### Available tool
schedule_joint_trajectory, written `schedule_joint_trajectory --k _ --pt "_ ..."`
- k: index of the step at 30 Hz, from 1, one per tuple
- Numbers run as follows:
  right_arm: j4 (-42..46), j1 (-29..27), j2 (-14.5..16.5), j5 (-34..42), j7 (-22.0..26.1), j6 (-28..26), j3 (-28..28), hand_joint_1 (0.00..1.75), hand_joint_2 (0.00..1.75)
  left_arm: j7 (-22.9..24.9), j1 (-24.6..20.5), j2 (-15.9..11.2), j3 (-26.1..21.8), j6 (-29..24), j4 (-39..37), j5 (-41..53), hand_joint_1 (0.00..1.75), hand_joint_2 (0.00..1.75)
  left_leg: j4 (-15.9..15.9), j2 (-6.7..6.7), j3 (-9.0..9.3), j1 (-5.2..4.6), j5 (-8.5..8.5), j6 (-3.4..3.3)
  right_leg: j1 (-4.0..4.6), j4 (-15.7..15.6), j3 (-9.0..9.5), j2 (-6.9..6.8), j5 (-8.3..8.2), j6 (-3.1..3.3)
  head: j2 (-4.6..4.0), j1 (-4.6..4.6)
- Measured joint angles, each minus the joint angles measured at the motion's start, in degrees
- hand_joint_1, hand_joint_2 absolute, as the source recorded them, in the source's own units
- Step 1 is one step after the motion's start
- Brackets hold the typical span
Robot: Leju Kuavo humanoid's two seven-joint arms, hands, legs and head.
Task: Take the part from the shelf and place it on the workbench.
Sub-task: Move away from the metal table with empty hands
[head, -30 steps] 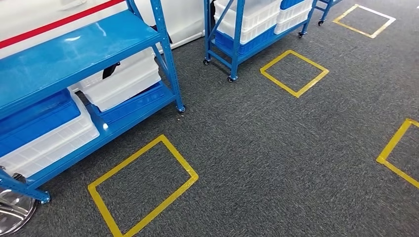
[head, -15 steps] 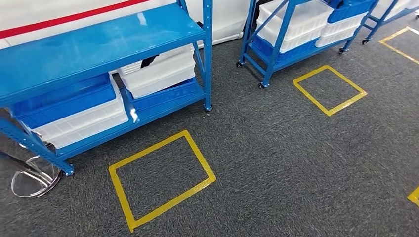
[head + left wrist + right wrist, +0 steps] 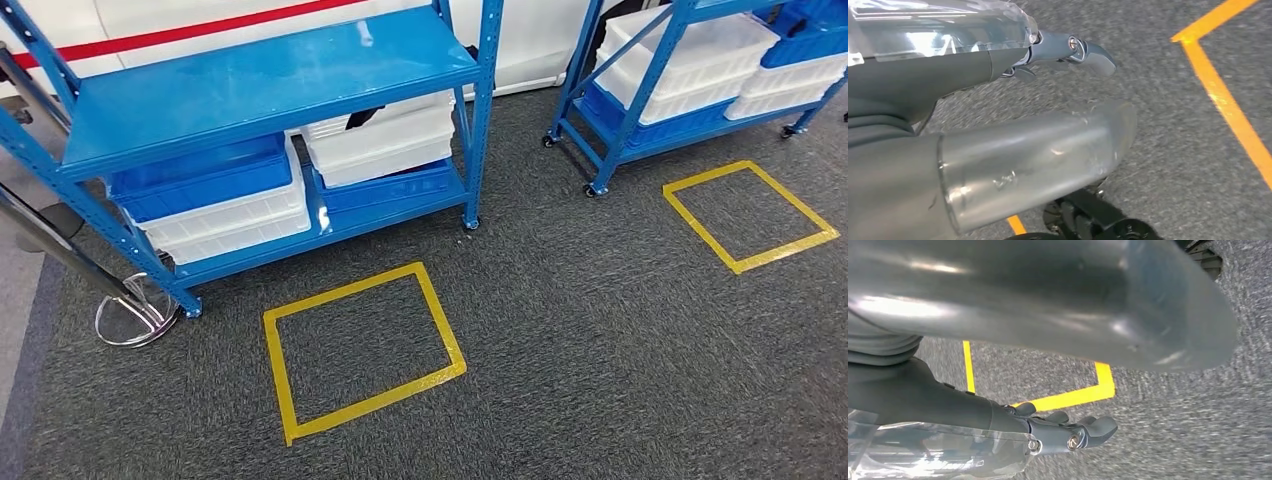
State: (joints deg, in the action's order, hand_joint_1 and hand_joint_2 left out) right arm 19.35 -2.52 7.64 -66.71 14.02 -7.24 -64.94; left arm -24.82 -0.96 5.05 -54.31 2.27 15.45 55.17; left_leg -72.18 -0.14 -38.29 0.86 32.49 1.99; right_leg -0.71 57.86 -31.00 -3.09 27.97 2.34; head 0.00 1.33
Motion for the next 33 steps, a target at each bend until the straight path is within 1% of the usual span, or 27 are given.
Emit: schedule_joint_trajectory --k 1,2,3,4,5,7,8,9,11,12,13,14,15,17,18,19,20,22,24,25,26,28,29,30,31,32,33 --pt "0.1 0.0 0.02 -0.21 -0.1 0.04 -0.04 0.0 0.0 0.05 0.11 0.01 -0.05 0.0 0.0 0.02 0.0 0.0 3.71 0.61 1.9 -0.01 -2.11 -0.08 0.01 0.01 0.28 -0.69 0.19 -0.14 0.0 0.01" --pt "0.22 -0.01 0.04 -0.43 -0.17 0.11 -0.07 0.0 0.0 0.09 0.12 0.01 -0.09 0.0 0.0 0.05 0.0 0.0 8.01 1.96 4.05 -0.13 -3.88 -0.36 0.08 0.04 0.57 -1.35 0.41 -0.35 0.0 0.01" --pt "0.37 -0.02 0.07 -0.63 -0.22 0.22 -0.11 0.0 0.0 0.15 0.08 0.01 -0.14 0.0 0.01 0.1 0.0 0.0 11.42 3.04 5.75 -0.32 -5.13 -0.75 0.2 0.08 0.85 -1.95 0.65 -0.61 0.0 -0.05" --pt "0.57 -0.02 0.1 -0.81 -0.28 0.33 -0.18 0.0 0.0 0.21 0.05 0.03 -0.2 0.0 0.01 0.15 0.0 0.0 13.56 3.85 6.78 -0.53 -5.7 -1.19 0.29 0.12 1.08 -2.47 0.84 -0.93 0.0 -0.09" --pt "0.81 0.0 0.13 -1.01 -0.34 0.45 -0.28 0.0 0.0 0.3 0.07 0.05 -0.27 0.0 0.01 0.21 0.0 0.0 14.31 4.14 7.05 -0.73 -5.69 -1.6 0.35 0.12 1.25 -2.97 1.0 -1.26 0.0 -0.14" --pt "1.36 0.12 0.15 -1.48 -0.55 0.69 -0.48 0.0 0.0 0.5 0.25 0.1 -0.46 0.0 0.02 0.4 0.0 0.0 14.47 2.88 7.08 -0.68 -5.87 -2.26 0.33 0.09 1.64 -3.74 1.25 -1.91 0.0 -0.16" --pt "1.63 0.14 0.16 -1.86 -0.66 0.85 -0.63 0.0 0.0 0.61 0.35 0.18 -0.59 0.0 0.02 0.66 0.0 0.0 14.74 2.29 7.25 -0.52 -6.08 -2.61 0.25 0.51 1.68 -3.08 1.7 -2.24 -0.01 -0.25" --pt "1.87 0.14 0.17 -2.3 -0.74 1.04 -0.81 0.0 0.0 0.7 0.37 0.26 -0.76 0.0 0.02 0.95 0.0 0.0 15.03 1.7 7.4 -0.35 -6.32 -2.97 0.15 1.86 1.2 -1.78 2.74 -2.5 -0.01 -0.38" --pt "2.18 0.02 0.21 -3.26 -0.86 1.4 -1.35 0.0 0.0 0.86 0.25 0.47 -1.22 0.0 0.02 1.54 0.0 0.0 15.29 0.55 7.43 -0.23 -6.59 -3.45 -0.11 7.92 -1.6 1.52 6.28 -2.85 -0.01 -0.71" --pt "2.26 -0.05 0.22 -3.67 -0.91 1.5 -1.65 0.0 0.0 0.92 0.17 0.54 -1.45 0.0 0.02 1.75 0.0 0.0 15.26 -0.08 7.32 -0.27 -6.61 -3.55 -0.16 11.75 -3.59 2.37 8.02 -2.93 0.0 -0.79" --pt "2.32 -0.13 0.23 -4.09 -0.99 1.55 -1.97 0.0 0.0 0.98 0.13 0.61 -1.68 0.01 0.02 2.02 0.0 0.0 15.21 -0.78 7.26 -0.3 -6.6 -3.59 -0.19 14.69 -5.21 2.7 8.9 -3.01 0.0 -0.82" --pt "2.44 -0.2 0.23 -4.49 -1.08 1.54 -2.3 0.0 0.0 1.03 0.13 0.68 -1.9 0.06 0.02 2.3 0.0 0.0 15.14 -1.44 7.27 -0.31 -6.57 -3.59 -0.19 15.93 -6.08 2.82 8.62 -3.05 0.0 -0.83" --pt "2.62 -0.22 0.23 -4.88 -1.19 1.49 -2.69 0.0 0.0 1.08 0.14 0.78 -2.19 0.21 0.02 2.56 0.0 0.0 15.06 -2.04 7.33 -0.3 -6.5 -3.55 -0.21 14.83 -5.87 2.87 7.08 -3.03 0.0 -0.85" --pt "3.07 -0.15 0.27 -5.29 -1.39 1.39 -3.62 0.0 0.0 1.1 0.21 0.96 -2.82 0.75 0.02 2.89 0.0 0.0 14.8 -2.98 7.49 -0.26 -6.11 -3.27 -0.34 7.87 -3.12 3.21 2.56 -2.88 -0.01 -0.98" --pt "3.29 -0.01 0.34 -5.35 -1.53 1.37 -4.16 0.0 0.0 1.08 0.24 1.02 -3.11 1.04 0.02 2.99 0.0 0.0 14.52 -3.34 7.45 -0.37 -5.74 -2.98 -0.3 4.42 -1.72 3.55 1.14 -2.77 -0.01 -1.08" --pt "3.51 0.13 0.48 -5.36 -1.7 1.45 -4.68 0.0 0.0 1.05 0.26 1.05 -3.34 1.28 0.02 3.05 0.0 0.0 14.32 -3.6 7.38 -0.47 -5.37 -2.63 -0.28 2.19 -0.82 3.85 0.55 -2.59 -0.01 -1.12" --pt "3.74 0.25 0.65 -5.4 -1.85 1.62 -5.17 0.0 0.0 1.03 0.27 1.06 -3.61 1.46 0.02 3.14 0.0 0.0 14.2 -3.74 7.31 -0.57 -5.04 -2.26 -0.19 1.23 -0.44 4.08 0.68 -2.35 -0.01 -1.15" --pt "4.2 0.4 1.04 -5.58 -2.05 2.08 -6.01 0.0 0.0 1.02 0.28 1.11 -4.16 1.71 0.02 3.39 0.0 0.0 14.2 -3.86 7.51 -0.54 -4.59 -1.58 -0.08 1.07 -0.23 3.99 1.0 -1.63 0.0 -1.14" --pt "4.56 0.37 1.38 -5.68 -2.13 2.39 -6.61 0.0 0.0 1.02 0.27 1.21 -4.52 1.84 0.02 3.63 0.0 0.0 12.65 -2.73 7.22 -0.39 -3.76 -0.98 -0.15 0.79 0.37 3.73 1.13 -0.85 0.0 -1.0" --pt "4.71 0.32 1.54 -5.69 -2.15 2.49 -6.87 0.0 0.0 1.02 0.21 1.25 -4.62 1.87 0.02 3.73 0.0 0.0 10.27 -1.89 6.15 -0.35 -2.69 -0.7 -0.21 0.65 0.74 3.51 1.28 -0.5 0.0 -0.83" --pt "4.86 0.23 1.64 -5.74 -2.15 2.58 -7.11 0.0 0.0 1.02 0.14 1.29 -4.72 1.87 0.02 3.81 0.0 0.0 6.7 -1.01 4.29 -0.3 -1.27 -0.47 -0.14 0.6 1.11 3.28 1.58 -0.25 0.0 -0.64" --pt "5.09 0.11 1.8 -6.02 -2.15 2.87 -7.73 0.0 0.0 1.04 0.08 1.33 -4.94 1.91 0.02 4.09 0.0 0.0 -1.02 -0.35 -0.45 -0.24 1.0 -0.19 0.02 0.59 1.9 2.85 2.44 -0.03 -0.01 -0.46" --pt "5.19 0.09 1.87 -6.21 -2.15 3.03 -8.03 0.0 0.0 1.06 0.18 1.36 -5.08 1.93 0.02 4.2 0.0 0.0 -2.98 -0.28 -2.07 -0.23 0.77 -0.2 0.1 0.59 2.45 2.72 2.95 -0.03 -0.01 -0.46" --pt "5.28 0.08 1.96 -6.37 -2.15 3.16 -8.32 0.0 0.0 1.08 0.32 1.38 -5.23 1.96 0.02 4.27 0.0 0.0 -2.75 -0.26 -2.67 -0.25 -0.68 -0.33 0.19 0.58 3.1 2.62 3.51 -0.06 -0.01 -0.46" --pt "5.37 0.09 2.08 -6.5 -2.15 3.28 -8.55 0.0 0.0 1.11 0.46 1.4 -5.41 1.99 0.02 4.29 0.0 0.0 -0.26 -0.23 -2.19 -0.29 -3.14 -0.63 0.28 0.57 3.89 2.51 4.11 -0.1 -0.01 -0.46" --pt "5.47 0.04 2.26 -6.63 -2.16 3.46 -8.78 0.0 0.0 1.13 0.58 1.42 -5.57 1.99 0.02 4.34 0.0 0.0 3.57 -0.08 -1.09 -0.43 -5.86 -1.14 0.35 0.53 4.68 2.39 4.76 -0.16 0.0 -0.47" --pt "5.56 0.03 2.55 -6.76 -2.19 3.71 -9.07 0.0 0.0 1.19 0.63 1.41 -5.74 2.01 0.02 4.48 0.0 0.0 6.88 0.23 0.14 -0.71 -7.65 -1.72 0.45 0.5 5.32 2.25 5.38 -0.33 -0.01 -0.62"
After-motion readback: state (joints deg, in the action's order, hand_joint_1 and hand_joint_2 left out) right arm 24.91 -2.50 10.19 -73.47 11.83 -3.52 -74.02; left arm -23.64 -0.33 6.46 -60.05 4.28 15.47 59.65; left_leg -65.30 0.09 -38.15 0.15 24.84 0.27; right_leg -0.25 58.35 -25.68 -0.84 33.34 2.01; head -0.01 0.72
